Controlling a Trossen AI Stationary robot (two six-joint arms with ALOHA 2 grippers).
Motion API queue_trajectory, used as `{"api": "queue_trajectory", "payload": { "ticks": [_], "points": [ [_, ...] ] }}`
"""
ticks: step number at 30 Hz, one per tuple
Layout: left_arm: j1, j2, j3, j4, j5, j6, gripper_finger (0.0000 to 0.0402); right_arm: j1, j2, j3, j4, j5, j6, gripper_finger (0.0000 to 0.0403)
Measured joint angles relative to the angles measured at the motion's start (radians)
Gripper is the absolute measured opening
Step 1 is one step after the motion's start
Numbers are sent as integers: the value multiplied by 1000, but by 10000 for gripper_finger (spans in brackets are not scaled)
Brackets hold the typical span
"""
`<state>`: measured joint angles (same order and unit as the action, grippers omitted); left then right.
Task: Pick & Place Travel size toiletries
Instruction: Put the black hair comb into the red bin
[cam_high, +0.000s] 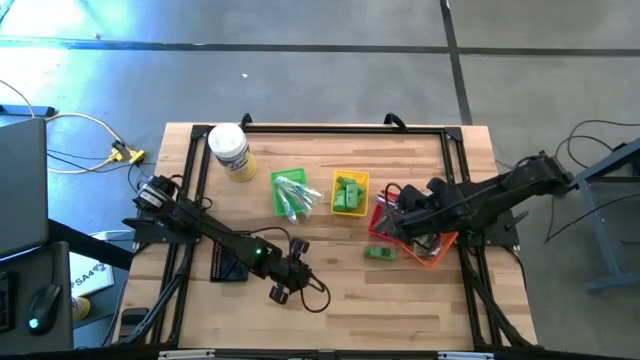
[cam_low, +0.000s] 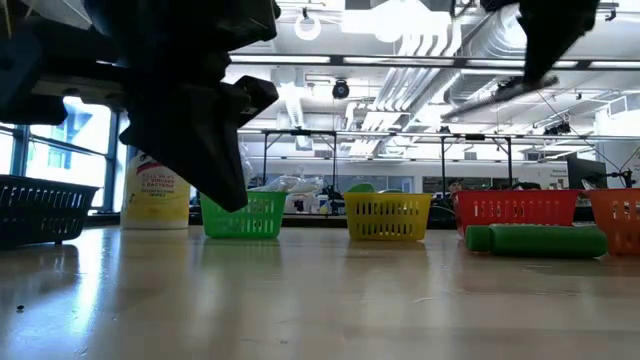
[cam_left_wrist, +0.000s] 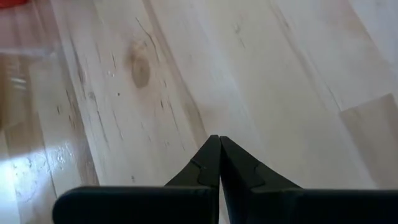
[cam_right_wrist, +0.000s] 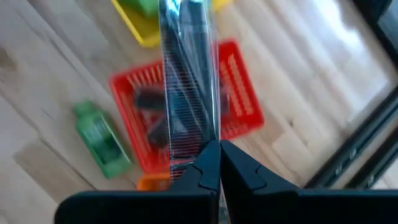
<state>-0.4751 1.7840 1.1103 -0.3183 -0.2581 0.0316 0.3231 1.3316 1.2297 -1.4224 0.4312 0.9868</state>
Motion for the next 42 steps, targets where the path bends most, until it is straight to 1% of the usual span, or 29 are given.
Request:
{"api": "queue_trajectory", "payload": {
  "ticks": [2,4,6,12,16,20,21,24,28,30,32,36,39,42],
  "points": [
    [0,0,0,5,0,13,0,-21,0,-34,2,-36,-11,2],
    [0,0,0,4,1,23,0,-37,9,-67,27,-77,-66,2],
    [0,0,0,4,1,33,0,-57,16,-98,48,-96,-136,2],
    [5,0,0,14,2,69,0,-143,37,-146,123,-100,-340,2],
    [18,0,0,14,12,70,0,-212,35,-161,223,-149,-473,2],
    [27,0,0,13,20,71,0,-260,36,-162,268,-151,-573,2],
    [28,0,0,11,20,70,0,-270,35,-162,279,-171,-606,2],
    [33,0,0,11,30,70,0,-302,35,-162,313,-282,-725,2],
    [37,0,0,11,49,69,0,-345,35,-163,317,-347,-747,9],
    [37,0,0,11,65,69,0,-369,35,-163,332,-404,-721,28],
    [37,0,0,11,68,69,0,-384,35,-163,336,-441,-683,64],
    [37,0,0,11,69,65,0,-389,78,-163,341,-455,-615,172],
    [37,0,0,10,68,65,0,-387,150,-163,341,-459,-596,252],
    [37,0,0,10,69,66,0,-378,244,-163,328,-471,-601,309]
  ]
}}
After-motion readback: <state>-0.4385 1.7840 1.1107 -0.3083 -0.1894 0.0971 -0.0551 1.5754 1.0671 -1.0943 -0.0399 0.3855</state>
